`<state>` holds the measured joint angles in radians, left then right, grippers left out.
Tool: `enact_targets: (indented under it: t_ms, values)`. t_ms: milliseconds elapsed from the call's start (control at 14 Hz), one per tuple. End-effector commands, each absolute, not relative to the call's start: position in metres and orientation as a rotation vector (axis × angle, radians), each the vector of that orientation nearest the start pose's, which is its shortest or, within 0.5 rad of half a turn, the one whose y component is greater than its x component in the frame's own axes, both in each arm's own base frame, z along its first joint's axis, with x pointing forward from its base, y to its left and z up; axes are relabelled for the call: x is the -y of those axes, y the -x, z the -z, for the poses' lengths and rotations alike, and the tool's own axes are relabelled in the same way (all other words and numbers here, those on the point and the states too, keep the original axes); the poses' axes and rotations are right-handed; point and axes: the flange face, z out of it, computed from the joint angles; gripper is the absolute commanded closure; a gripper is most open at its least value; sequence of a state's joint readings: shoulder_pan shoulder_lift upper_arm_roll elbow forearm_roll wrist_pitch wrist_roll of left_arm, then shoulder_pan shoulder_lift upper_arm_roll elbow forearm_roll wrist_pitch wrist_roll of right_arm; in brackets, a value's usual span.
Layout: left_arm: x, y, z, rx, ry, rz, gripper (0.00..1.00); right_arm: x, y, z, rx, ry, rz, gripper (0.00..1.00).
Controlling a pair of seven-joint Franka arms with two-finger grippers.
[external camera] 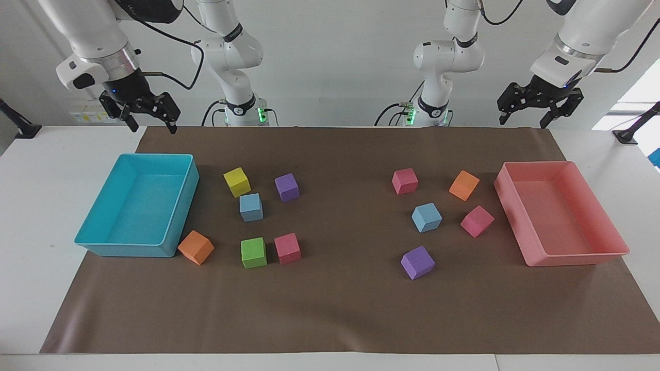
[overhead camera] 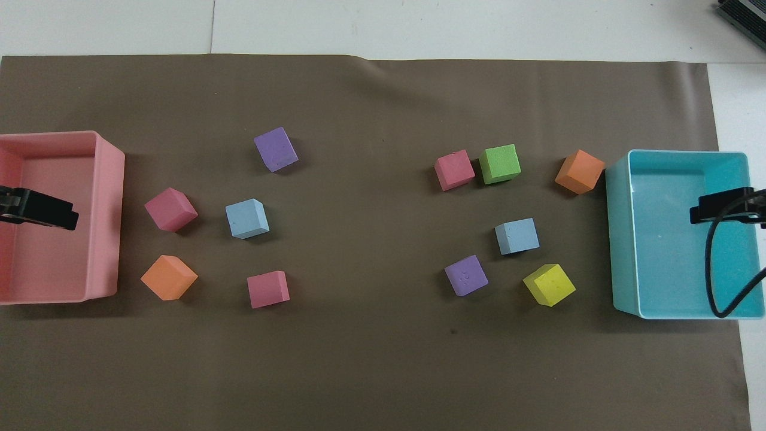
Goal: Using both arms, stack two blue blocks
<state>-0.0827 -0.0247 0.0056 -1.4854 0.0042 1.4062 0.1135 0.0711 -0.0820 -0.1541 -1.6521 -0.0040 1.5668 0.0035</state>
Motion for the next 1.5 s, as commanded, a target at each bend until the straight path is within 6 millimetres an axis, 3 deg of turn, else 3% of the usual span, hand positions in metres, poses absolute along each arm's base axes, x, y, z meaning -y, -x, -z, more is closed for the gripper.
enact_targets:
  t_ms: [0, 356, 498, 641, 854, 1068, 1139, 1282, 1424]
  values:
    - [0.037, -0.520, -0.665, -0.279, 3.135, -0.087, 0.00, 0.043, -0.522, -0.623, -0.104, 3.152, 0.012, 0.00]
    - [0.036, -0.520, -0.665, -0.276, 3.135, -0.084, 0.00, 0.010, -0.535, -0.591, -0.011, 3.146, 0.040, 0.00]
    - [0.036, -0.520, -0.665, -0.276, 3.135, -0.087, 0.00, 0.002, -0.539, -0.554, 0.019, 3.143, -0.006, 0.00]
    - [0.036, -0.520, -0.665, -0.276, 3.135, -0.087, 0.00, -0.035, -0.546, -0.515, 0.114, 3.144, 0.023, 0.00]
    - [0.036, -0.520, -0.665, -0.276, 3.135, -0.084, 0.00, -0.057, -0.559, -0.460, 0.107, 3.154, -0.032, 0.00]
    - [0.036, -0.520, -0.665, -0.276, 3.135, -0.087, 0.00, -0.069, -0.560, -0.426, 0.096, 3.124, -0.025, 0.00]
    - [0.036, -0.520, -0.665, -0.276, 3.135, -0.087, 0.00, -0.085, -0.556, -0.408, 0.129, 3.117, -0.054, 0.00]
    - [0.036, -0.520, -0.665, -0.276, 3.135, -0.087, 0.00, -0.095, -0.554, -0.381, 0.160, 3.118, -0.047, 0.00]
    - [0.037, -0.520, -0.665, -0.279, 3.135, -0.084, 0.00, -0.097, -0.548, -0.363, 0.193, 3.118, -0.039, 0.00]
